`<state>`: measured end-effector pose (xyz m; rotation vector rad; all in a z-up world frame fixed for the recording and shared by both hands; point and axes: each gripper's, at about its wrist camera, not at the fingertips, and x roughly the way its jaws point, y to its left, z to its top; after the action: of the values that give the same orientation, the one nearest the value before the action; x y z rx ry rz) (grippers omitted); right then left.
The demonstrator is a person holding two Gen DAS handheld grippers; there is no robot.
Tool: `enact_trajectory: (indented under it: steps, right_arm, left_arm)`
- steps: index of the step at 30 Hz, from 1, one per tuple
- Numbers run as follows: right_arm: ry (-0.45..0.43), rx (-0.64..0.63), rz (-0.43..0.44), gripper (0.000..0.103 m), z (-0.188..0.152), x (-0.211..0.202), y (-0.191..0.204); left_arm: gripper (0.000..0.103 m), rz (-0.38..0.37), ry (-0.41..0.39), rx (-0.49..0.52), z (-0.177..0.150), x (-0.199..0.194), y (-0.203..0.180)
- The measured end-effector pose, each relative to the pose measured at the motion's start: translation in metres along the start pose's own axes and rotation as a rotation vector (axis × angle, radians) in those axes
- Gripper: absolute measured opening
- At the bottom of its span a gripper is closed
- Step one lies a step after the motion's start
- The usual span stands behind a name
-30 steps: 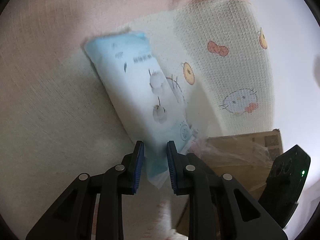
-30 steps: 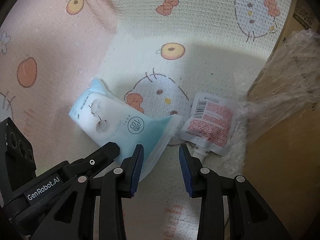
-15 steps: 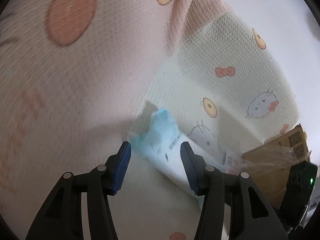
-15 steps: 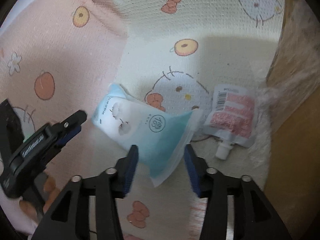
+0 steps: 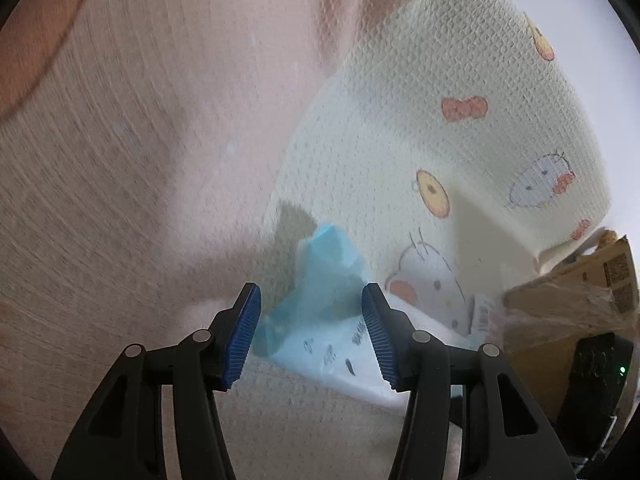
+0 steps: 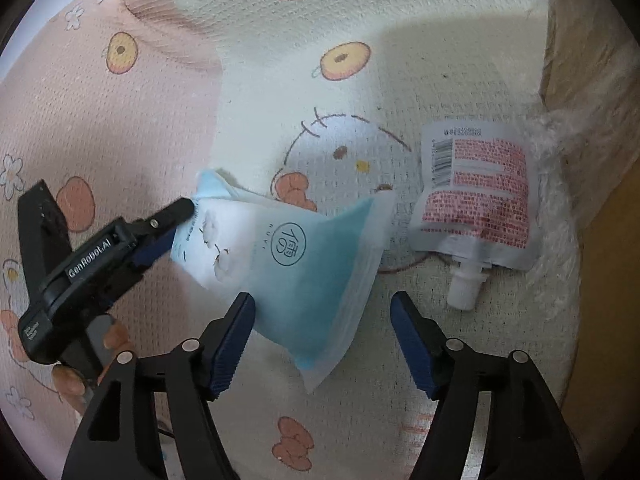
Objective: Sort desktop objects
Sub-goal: 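Close the right gripper on the pack's other end while the left gripper holds its end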
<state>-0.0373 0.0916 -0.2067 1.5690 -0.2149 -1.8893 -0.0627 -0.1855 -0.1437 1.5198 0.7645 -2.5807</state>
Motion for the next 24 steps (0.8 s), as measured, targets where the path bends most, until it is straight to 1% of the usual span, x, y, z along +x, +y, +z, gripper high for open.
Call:
enact_trajectory:
  steps: [4,6,7,12,16,18,21,24]
  right_arm:
    - [-0.006,-0.03,0.003,0.068,0.004,0.004,0.006]
    - [0.006,-0.022,0.063,0.068,0.007,0.006,0.007]
    - [0.016,-0.023,0.072,0.068,0.008,0.008,0.007]
    - [0.026,-0.085,0.033,0.069,0.008,0.01,0.015]
    - [0.049,-0.099,0.044,0.069,0.01,0.013,0.02]
    - [0.057,-0.119,0.038,0.069,0.01,0.014,0.024]
    - [0.068,-0.151,0.024,0.069,0.008,0.015,0.03]
    - [0.081,-0.142,0.029,0.069,0.009,0.018,0.029]
  left_arm:
    - [0.057,-0.012,0.014,-0.003,-0.008,-0.005,0.002]
    - [0.057,-0.012,0.043,0.007,-0.014,-0.006,0.002]
    - [0.057,-0.008,0.048,0.007,-0.017,-0.009,0.002]
    - [0.057,-0.01,0.066,-0.014,-0.036,-0.021,0.002]
    - [0.057,-0.04,0.073,-0.034,-0.053,-0.034,-0.005]
    - [0.057,-0.024,0.066,-0.027,-0.061,-0.042,-0.01]
    - [0.057,0.011,0.08,-0.005,-0.071,-0.048,-0.014]
    - [0.057,0.043,0.083,0.005,-0.078,-0.049,-0.011]
